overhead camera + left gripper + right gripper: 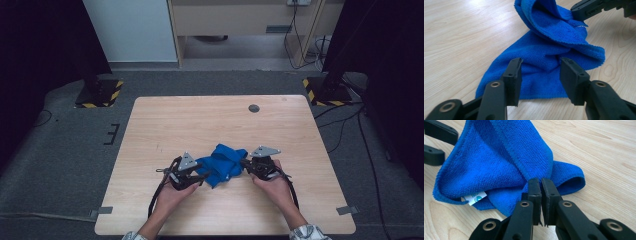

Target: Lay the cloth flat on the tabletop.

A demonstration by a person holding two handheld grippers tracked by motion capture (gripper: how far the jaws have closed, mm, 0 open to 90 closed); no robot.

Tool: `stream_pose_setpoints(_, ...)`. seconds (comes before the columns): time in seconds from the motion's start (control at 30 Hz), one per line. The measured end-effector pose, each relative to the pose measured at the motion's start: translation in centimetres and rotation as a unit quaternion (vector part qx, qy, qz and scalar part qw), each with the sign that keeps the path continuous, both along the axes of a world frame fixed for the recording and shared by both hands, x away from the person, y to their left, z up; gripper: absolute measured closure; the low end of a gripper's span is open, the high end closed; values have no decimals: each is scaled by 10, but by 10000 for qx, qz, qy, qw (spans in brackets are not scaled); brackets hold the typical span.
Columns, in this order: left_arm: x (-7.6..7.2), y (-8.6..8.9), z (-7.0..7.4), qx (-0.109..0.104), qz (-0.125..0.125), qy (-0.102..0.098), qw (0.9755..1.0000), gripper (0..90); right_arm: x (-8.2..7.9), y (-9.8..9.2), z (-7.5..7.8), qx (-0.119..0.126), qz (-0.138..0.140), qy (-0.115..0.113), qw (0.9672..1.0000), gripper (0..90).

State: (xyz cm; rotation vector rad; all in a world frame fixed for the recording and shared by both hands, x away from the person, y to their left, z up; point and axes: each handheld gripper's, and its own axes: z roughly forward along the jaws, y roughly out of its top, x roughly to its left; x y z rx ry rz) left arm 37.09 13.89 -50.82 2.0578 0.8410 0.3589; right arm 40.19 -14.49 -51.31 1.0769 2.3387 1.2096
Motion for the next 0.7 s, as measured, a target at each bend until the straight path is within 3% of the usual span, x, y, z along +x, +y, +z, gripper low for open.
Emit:
stream_pose_setpoints(0.13, -6, -8, 1, -4, -194, -42, 9998, 485, -1, 2, 0, -50, 26, -34, 10000, 860)
stream_pose_setpoints(0.27, -7, -10, 1, 72, -191, -116, 9997, 486, -1, 1, 0, -70, -15, -26, 10000, 828)
stream_pose_setpoints(0.47, -1, -8, -3, 148, -71, -69, 9998, 480, -2, 1, 5, 21, -113, -104, 9999, 597)
stream_pose_setpoints(0.57, 3, -8, -6, 205, -45, -89, 9997, 478, -4, 4, 11, 146, 8, -183, 9997, 496)
stream_pose_setpoints(0.7, 9, -8, -11, 238, 19, -28, 9997, 478, -2, 10, 11, 153, 68, -246, 9996, 427)
